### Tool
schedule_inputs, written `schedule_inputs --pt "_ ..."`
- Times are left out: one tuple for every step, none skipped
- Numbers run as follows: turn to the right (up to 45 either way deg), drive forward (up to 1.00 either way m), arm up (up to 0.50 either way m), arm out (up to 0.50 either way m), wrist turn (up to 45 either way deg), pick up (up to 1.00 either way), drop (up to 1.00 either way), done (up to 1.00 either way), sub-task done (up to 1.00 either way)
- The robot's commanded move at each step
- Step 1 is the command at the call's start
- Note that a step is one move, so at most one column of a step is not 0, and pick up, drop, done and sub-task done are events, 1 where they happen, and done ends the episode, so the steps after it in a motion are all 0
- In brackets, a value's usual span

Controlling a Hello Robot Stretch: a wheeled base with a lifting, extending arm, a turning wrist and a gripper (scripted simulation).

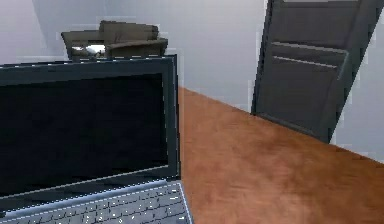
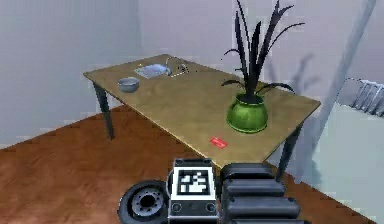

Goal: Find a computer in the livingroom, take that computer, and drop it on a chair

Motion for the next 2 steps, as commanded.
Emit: schedule_inputs --pt "45.0 0.0 0.0 0.0 0.0 0.0 0.0 0.0 0.0" --pt "45.0 0.0 0.0 0.0 0.0 0.0 0.0 0.0 0.0"
